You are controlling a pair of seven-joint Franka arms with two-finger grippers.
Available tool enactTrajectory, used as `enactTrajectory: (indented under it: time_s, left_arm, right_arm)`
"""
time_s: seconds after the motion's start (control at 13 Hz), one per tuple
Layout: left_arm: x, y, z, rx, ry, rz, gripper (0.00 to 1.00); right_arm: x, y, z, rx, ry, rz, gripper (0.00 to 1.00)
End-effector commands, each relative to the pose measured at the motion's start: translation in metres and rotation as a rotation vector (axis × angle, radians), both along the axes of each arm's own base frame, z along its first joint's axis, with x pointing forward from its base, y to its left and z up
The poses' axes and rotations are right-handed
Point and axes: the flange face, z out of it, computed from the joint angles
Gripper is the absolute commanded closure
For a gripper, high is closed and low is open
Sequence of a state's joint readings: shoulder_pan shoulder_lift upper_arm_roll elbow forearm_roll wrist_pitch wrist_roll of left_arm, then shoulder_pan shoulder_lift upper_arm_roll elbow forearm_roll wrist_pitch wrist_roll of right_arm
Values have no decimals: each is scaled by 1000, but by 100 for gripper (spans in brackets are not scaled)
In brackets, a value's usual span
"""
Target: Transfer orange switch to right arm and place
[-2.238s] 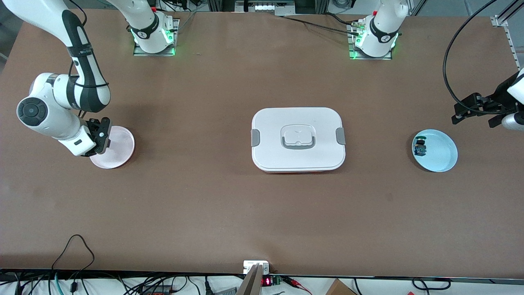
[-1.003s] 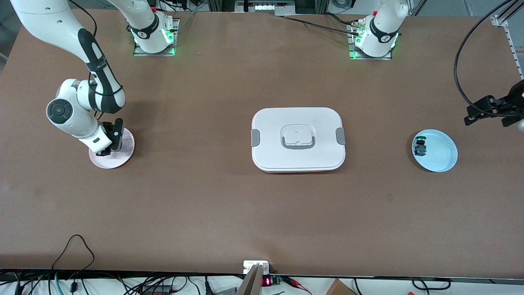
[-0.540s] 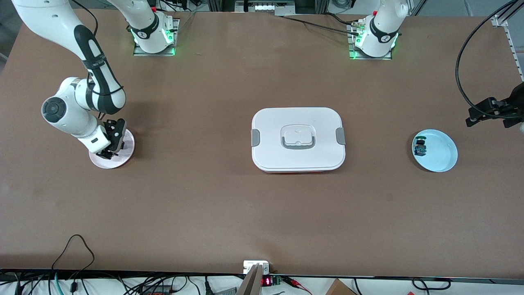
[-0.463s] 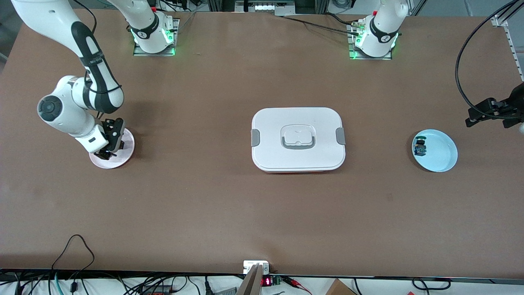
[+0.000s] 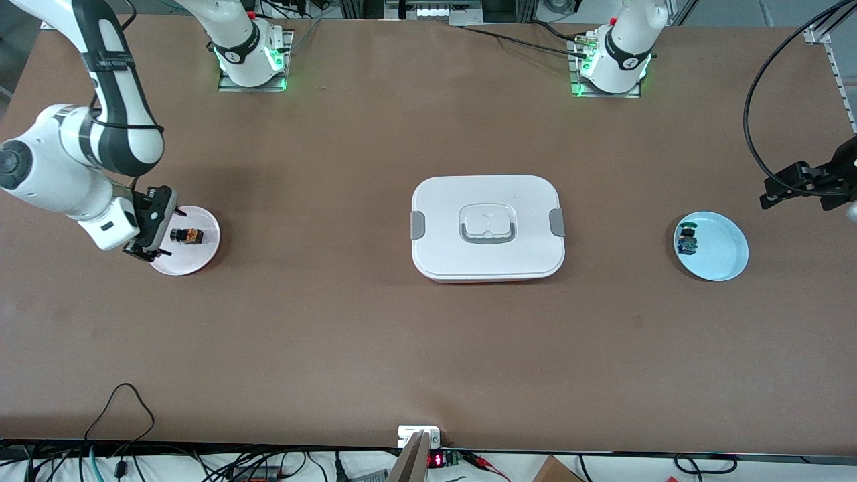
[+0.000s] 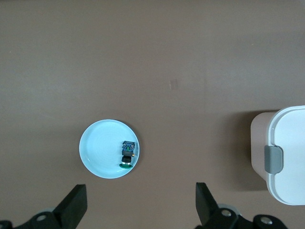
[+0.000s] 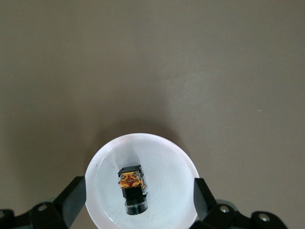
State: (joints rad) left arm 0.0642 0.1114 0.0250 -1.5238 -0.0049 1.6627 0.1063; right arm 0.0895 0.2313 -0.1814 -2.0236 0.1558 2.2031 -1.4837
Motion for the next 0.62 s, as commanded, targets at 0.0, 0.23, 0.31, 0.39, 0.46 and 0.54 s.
enactTrajectory:
  time_s: [0.0,0.23,0.31,0.39,0.46,0.54]
  left_arm:
    - [4,3,3,30,9,-3,0]
    - [4,2,3,28,10,-4,0]
    - [3,2,2,28,12,-4,0]
    - [3,2,2,28,12,-4,0]
    - [3,2,2,28,12,-4,0]
    - [3,2,2,28,12,-4,0]
  right_arm:
    - [7,5,48,54,43,-193,0]
    - [12,19,98,54,149,-383,0]
    - [11,24,113,47,173,-468,0]
    - [9,29,123,39,197,-540,0]
    - [5,37,132,15,240,-630,0]
    - [2,47,141,-15,275,-723,0]
